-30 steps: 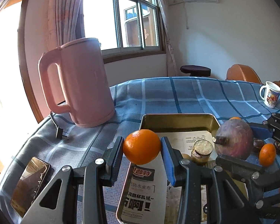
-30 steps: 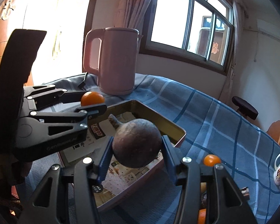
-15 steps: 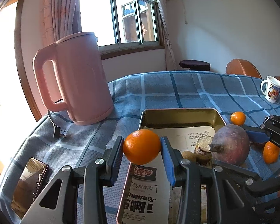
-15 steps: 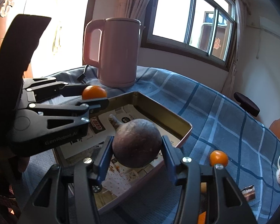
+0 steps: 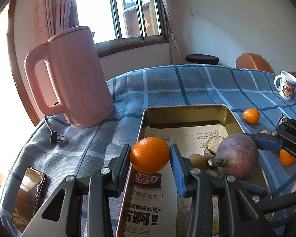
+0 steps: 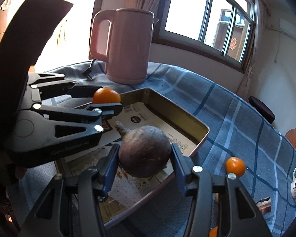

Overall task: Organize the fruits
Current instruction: 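Open the left tool to drop the mandarin into the tin while the right tool releases the purple fruit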

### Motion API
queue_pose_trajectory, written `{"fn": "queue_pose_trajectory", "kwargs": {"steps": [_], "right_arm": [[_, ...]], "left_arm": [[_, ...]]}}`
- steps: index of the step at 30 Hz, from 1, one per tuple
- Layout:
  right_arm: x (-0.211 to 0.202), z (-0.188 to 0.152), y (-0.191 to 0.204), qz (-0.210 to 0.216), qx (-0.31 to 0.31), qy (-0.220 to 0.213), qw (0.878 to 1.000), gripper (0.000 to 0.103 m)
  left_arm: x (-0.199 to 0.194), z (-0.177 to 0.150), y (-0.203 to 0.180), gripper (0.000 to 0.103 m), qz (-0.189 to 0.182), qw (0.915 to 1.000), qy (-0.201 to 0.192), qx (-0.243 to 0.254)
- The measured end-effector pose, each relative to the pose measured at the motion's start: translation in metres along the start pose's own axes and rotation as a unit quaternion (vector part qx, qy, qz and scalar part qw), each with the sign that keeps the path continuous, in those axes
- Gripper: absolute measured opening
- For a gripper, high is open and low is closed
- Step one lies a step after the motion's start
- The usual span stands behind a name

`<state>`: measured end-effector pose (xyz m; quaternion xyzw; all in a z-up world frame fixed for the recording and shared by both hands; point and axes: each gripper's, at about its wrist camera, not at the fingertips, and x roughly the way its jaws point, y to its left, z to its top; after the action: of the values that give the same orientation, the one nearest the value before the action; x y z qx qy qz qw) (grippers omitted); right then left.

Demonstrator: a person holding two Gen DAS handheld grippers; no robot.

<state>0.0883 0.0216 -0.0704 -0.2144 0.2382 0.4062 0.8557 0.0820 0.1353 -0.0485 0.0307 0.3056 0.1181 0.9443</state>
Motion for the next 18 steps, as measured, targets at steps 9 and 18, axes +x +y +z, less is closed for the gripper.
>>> {"fn": "queue_pose_trajectory", "kwargs": {"steps": [9,18], "right_arm": [[0.0026,0.0000,-0.0005,-0.001,0.003,0.009,1.000,0.054],[0.0023,0.0010,0.0001,0.003,0.007,0.006,1.000,0.065]], "left_arm": [[0.0032,0.0004,-0.0017,0.042,0.003,1.0000,0.008,0.004],[-0.0048,-0.0004,0.0013,0.059,0.007,0.9999,-0.011,-0.004]]}}
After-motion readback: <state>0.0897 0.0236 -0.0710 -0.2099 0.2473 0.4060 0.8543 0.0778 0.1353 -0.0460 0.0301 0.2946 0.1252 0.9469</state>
